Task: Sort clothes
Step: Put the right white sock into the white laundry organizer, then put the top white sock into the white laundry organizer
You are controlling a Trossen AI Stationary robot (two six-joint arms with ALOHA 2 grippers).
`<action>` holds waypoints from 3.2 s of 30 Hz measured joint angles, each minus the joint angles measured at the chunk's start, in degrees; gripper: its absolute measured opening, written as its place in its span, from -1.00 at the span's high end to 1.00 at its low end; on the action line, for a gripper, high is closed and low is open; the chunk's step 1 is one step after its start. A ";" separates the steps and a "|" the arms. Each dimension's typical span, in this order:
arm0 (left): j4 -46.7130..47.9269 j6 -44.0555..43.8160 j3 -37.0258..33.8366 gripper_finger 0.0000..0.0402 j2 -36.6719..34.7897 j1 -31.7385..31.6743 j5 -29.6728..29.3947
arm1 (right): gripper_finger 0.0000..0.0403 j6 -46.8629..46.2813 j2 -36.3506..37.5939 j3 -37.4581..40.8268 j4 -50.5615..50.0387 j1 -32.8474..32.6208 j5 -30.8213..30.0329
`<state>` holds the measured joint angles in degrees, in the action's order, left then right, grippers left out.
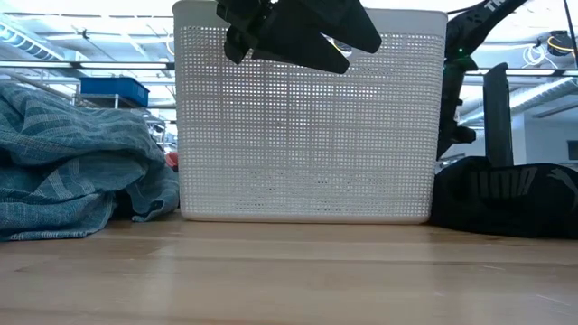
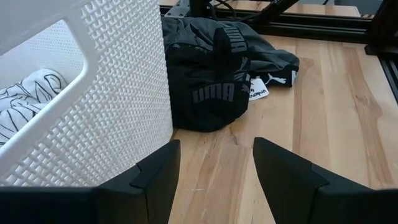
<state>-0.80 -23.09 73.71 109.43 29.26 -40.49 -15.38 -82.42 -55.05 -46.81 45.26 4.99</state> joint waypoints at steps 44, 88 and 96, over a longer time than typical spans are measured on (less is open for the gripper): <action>-0.17 -0.31 0.00 -0.06 0.00 -0.04 1.07 | 0.18 5.60 10.95 6.69 3.86 -1.88 -0.17; -8.49 4.14 0.00 -0.06 0.04 0.11 1.09 | 1.00 -2.12 48.53 -25.13 -4.88 -14.62 14.24; -18.04 10.44 0.00 -0.06 0.07 0.15 7.92 | 1.00 -2.88 48.81 -18.50 -5.80 -14.62 30.94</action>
<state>-18.83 -12.65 73.71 109.49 29.40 -32.57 -18.25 -33.61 -73.55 -52.61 30.63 35.94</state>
